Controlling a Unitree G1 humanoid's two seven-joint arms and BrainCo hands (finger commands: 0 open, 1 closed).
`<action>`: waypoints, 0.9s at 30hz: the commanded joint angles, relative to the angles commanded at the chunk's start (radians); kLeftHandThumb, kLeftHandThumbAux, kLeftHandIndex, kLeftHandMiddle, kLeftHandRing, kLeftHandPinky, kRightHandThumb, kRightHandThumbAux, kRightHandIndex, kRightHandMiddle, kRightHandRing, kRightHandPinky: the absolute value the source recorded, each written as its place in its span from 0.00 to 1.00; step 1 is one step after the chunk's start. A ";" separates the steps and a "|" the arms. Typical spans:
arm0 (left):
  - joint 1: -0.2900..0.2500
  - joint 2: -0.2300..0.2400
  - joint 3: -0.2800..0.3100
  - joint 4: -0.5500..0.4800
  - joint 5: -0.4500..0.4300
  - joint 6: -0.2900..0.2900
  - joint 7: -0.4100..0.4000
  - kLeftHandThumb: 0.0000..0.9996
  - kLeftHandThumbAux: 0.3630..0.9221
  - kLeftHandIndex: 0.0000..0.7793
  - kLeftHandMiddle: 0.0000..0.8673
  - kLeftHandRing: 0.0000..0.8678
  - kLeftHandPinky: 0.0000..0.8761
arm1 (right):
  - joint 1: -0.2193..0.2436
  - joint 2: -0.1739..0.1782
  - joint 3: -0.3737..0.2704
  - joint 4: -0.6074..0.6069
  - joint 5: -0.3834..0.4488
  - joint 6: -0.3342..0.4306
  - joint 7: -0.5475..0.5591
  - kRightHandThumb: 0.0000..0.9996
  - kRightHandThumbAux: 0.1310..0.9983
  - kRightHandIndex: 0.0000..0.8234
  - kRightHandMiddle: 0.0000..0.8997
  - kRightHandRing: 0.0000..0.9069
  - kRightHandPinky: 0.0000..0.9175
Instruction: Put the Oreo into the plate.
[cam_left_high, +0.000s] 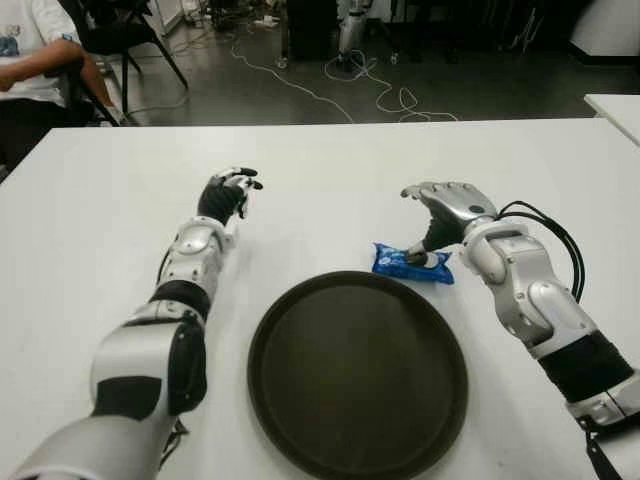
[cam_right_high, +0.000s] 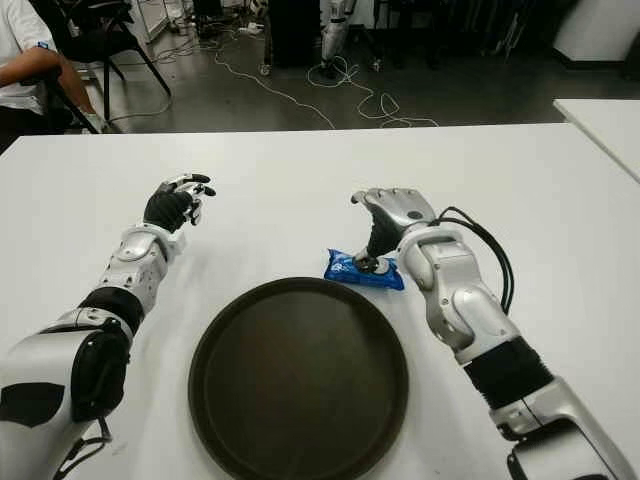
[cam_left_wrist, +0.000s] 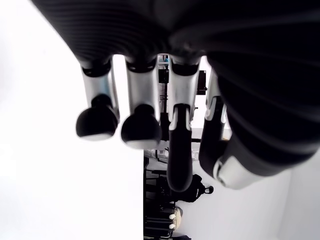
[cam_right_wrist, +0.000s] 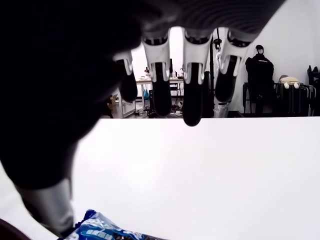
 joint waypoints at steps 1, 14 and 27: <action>0.000 0.000 0.000 0.000 0.000 0.000 0.000 0.85 0.54 0.52 0.61 0.97 0.95 | 0.000 0.000 0.000 -0.001 0.001 0.001 0.004 0.00 0.69 0.24 0.29 0.29 0.26; 0.000 -0.002 0.004 -0.001 -0.005 -0.006 -0.002 0.85 0.54 0.52 0.61 0.97 0.96 | -0.013 0.008 0.026 0.017 -0.001 0.008 0.088 0.00 0.66 0.19 0.21 0.20 0.16; 0.000 -0.001 -0.016 0.000 0.018 -0.006 0.028 0.85 0.54 0.52 0.62 0.98 0.96 | -0.017 0.030 0.050 0.051 -0.012 0.023 0.110 0.00 0.62 0.21 0.19 0.16 0.12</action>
